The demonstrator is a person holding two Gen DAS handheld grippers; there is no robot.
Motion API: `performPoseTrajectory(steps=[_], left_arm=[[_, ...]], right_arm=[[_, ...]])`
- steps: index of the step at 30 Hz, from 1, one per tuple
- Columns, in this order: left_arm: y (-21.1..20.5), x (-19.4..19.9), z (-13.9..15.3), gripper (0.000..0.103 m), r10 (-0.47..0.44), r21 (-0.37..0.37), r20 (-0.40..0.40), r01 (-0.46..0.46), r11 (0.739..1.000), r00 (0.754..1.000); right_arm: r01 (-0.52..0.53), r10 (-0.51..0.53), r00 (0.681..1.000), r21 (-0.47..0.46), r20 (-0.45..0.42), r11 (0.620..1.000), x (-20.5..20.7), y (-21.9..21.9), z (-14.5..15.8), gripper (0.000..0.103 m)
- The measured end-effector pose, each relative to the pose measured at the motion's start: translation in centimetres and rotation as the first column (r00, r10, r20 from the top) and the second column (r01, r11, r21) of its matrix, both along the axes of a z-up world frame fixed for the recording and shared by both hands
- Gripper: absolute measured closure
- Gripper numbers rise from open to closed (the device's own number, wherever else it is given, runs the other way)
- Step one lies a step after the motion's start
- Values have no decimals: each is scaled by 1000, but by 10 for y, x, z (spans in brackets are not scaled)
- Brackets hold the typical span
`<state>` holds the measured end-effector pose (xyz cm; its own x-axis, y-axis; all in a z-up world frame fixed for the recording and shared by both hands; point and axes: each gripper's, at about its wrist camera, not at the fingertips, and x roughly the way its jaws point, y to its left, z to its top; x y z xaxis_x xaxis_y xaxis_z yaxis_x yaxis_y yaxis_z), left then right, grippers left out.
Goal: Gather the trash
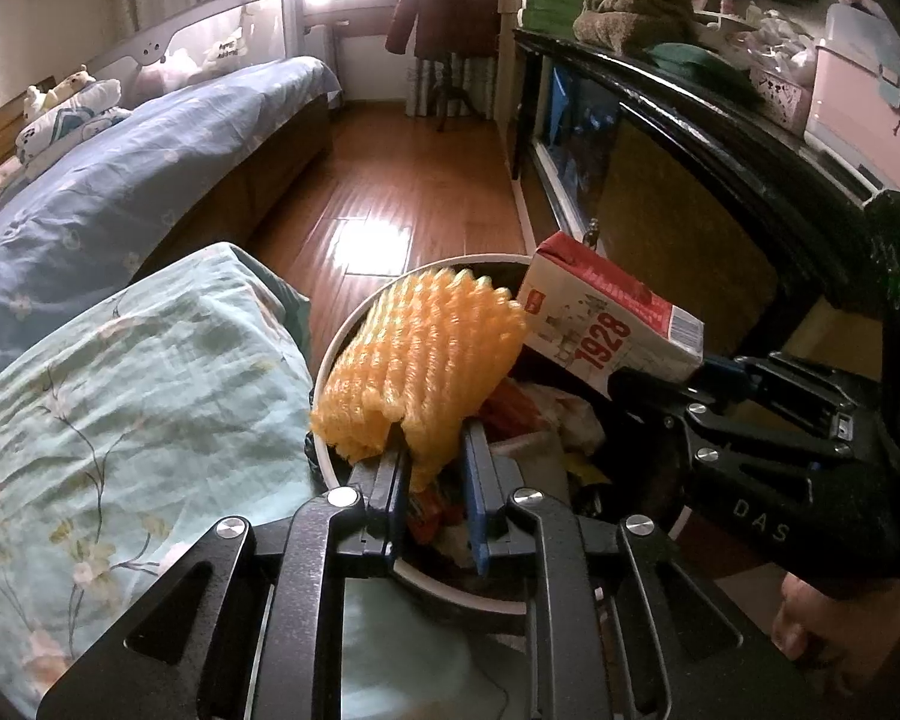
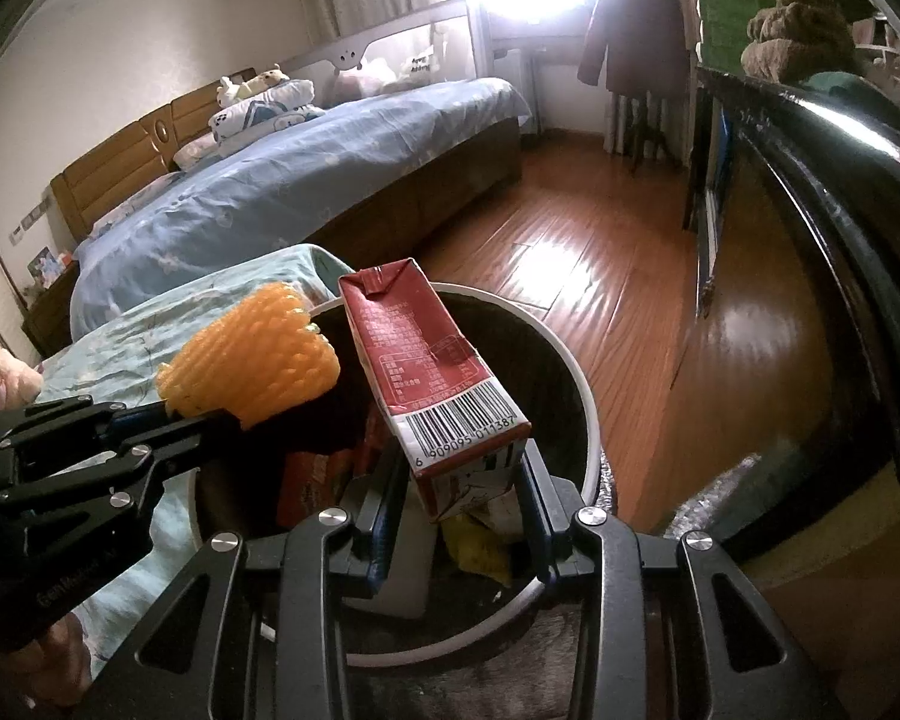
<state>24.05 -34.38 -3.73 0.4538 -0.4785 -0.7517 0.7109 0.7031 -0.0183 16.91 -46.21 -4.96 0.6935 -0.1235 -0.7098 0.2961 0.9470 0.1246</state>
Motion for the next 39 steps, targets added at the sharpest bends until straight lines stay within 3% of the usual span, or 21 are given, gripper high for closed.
performPoseTrajectory(steps=[1, 5, 7, 9, 13, 15, 21, 29, 36, 39], left_arm=[[0, 0, 0, 85, -1, 2, 1, 1, 1000, 1000], [5, -2, 4, 50, 12, -2, 10, -12, 1000, 1000], [11, -6, 8, 50, 19, -10, 27, -19, 1000, 999], [20, -10, 12, 49, 27, -19, 39, -26, 999, 999], [47, -20, 22, 41, 75, -56, 55, -72, 996, 996], [63, -24, 25, 40, 103, -90, 45, -99, 991, 994], [126, -48, 34, 29, 225, -213, 18, -216, 953, 974], [192, -87, 32, 20, 353, -266, 44, -330, 906, 934], [228, -124, 38, 18, 426, -310, 105, -377, 873, 899], [235, -142, 46, 6, 452, -328, 175, -381, 865, 875]], right_arm=[[0, 0, 1000, 1, 1, 1000, 0, 0, 1, 66], [6, -7, 1000, 17, 8, 1000, 1, -1, 2, 65], [11, -12, 1000, 22, 11, 1000, 0, -2, 3, 65], [17, -17, 1000, 24, 19, 1000, -2, -2, 5, 58], [14, -16, 999, 43, 46, 999, -11, 3, 11, 51], [9, -13, 998, 57, 67, 998, -18, 7, 15, 37], [-8, -5, 989, 88, 151, 996, -47, 31, 31, 15], [-27, -2, 966, 109, 260, 994, -88, 70, 45, 6], [-76, 62, 943, 30, 327, 997, -110, 110, 58, 3], [-65, 68, 919, -20, 389, 998, -126, 122, 66, 0]])
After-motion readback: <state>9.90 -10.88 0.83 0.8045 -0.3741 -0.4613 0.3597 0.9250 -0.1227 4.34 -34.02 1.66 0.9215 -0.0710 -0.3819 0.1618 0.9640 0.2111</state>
